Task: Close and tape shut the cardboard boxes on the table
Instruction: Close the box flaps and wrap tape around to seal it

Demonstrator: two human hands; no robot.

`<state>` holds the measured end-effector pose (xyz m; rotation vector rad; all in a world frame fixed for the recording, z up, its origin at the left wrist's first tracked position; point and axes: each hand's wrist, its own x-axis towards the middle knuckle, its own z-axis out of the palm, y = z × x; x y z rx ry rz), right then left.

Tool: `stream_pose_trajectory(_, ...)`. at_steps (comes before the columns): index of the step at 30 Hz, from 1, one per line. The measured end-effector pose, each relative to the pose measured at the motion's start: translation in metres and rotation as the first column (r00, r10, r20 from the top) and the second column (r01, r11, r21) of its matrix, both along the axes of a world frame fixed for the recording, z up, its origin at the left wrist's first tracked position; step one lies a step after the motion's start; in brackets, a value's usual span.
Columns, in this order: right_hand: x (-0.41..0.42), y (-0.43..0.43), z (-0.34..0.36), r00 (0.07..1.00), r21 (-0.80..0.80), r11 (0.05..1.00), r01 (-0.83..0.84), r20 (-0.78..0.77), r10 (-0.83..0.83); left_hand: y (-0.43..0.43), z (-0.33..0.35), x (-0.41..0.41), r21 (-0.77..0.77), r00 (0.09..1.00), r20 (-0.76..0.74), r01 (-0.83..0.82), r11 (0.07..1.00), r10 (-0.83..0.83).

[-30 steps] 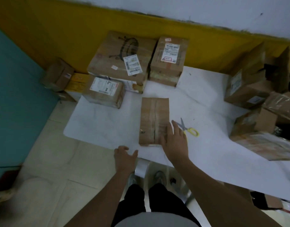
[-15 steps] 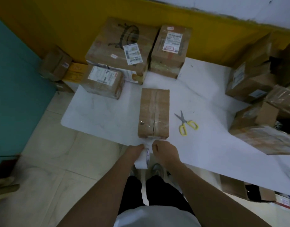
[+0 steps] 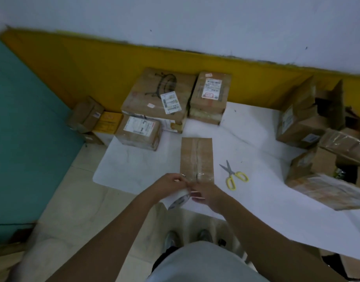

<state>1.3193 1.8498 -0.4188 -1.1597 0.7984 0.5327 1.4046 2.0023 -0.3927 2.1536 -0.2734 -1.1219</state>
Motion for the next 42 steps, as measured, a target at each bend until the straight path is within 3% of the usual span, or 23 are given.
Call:
stream_pose_trajectory(4, 0.017, -0.01, 0.02, 0.979, 0.032, 0.982, 0.188, 0.069, -0.19, -0.006, 0.023, 0.026, -0.109, 1.0, 0.017, 0.009, 0.994, -0.007)
stream_pose_trajectory(6, 0.023, -0.016, 0.022, 0.98, -0.053, 0.98, 0.194, 0.059, -0.191, -0.01, 0.029, 0.035, -0.12, 0.999, 0.017, 0.048, 0.992, -0.046)
stream_pose_trajectory(9, 0.024, -0.027, 0.025, 0.985, -0.208, 0.964, 0.164, 0.086, -0.149, -0.012, 0.031, 0.045, -0.047, 0.981, 0.089, 0.175, 0.983, -0.171)
stream_pose_trajectory(11, 0.023, -0.032, 0.027, 0.981, -0.229, 0.955, 0.188, 0.099, -0.17, -0.008, 0.031, 0.05, 0.022, 0.954, 0.187, 0.234, 0.972, -0.234)
stream_pose_trajectory(16, 0.02, -0.034, 0.019, 0.977, -0.3, 0.931, 0.208, 0.115, -0.181, 0.002, 0.011, 0.054, 0.016, 0.908, 0.336, 0.261, 0.965, -0.251)
stream_pose_trajectory(19, 0.011, -0.047, 0.005, 0.965, -0.358, 0.897, 0.261, 0.095, -0.243, 0.024, -0.011, 0.065, 0.145, 0.817, 0.437, 0.348, 0.926, -0.376)
stream_pose_trajectory(22, 0.002, -0.068, -0.011, 0.948, -0.403, 0.86, 0.313, 0.083, -0.306, 0.047, -0.031, 0.085, 0.173, 0.838, 0.434, 0.281, 0.944, -0.329)
stream_pose_trajectory(26, 0.007, -0.077, -0.031, 0.941, -0.464, 0.823, 0.326, 0.079, -0.328, 0.042, -0.057, 0.092, 0.17, 0.795, 0.465, 0.352, 0.921, -0.39)
stream_pose_trajectory(33, 0.0, -0.081, -0.063, 0.941, -0.518, 0.809, 0.277, -0.024, -0.338, 0.026, -0.098, 0.102, 0.203, 0.783, 0.411, 0.421, 0.884, -0.467)
stream_pose_trajectory(38, 0.002, -0.065, -0.094, 0.94, -0.526, 0.805, 0.275, -0.031, -0.341, 0.018, -0.131, 0.095, 0.179, 0.816, 0.387, 0.391, 0.903, -0.43)
stream_pose_trajectory(40, 0.006, -0.057, -0.093, 0.968, -0.663, 0.734, 0.148, -0.053, -0.244, 0.016, -0.138, 0.09, 0.131, 0.837, 0.404, 0.346, 0.929, -0.369)
stream_pose_trajectory(42, 0.005, -0.052, -0.077, 0.98, -0.813, 0.575, -0.088, -0.174, -0.096, 0.018, -0.135, 0.085, 0.153, 0.827, 0.448, 0.304, 0.94, -0.34)
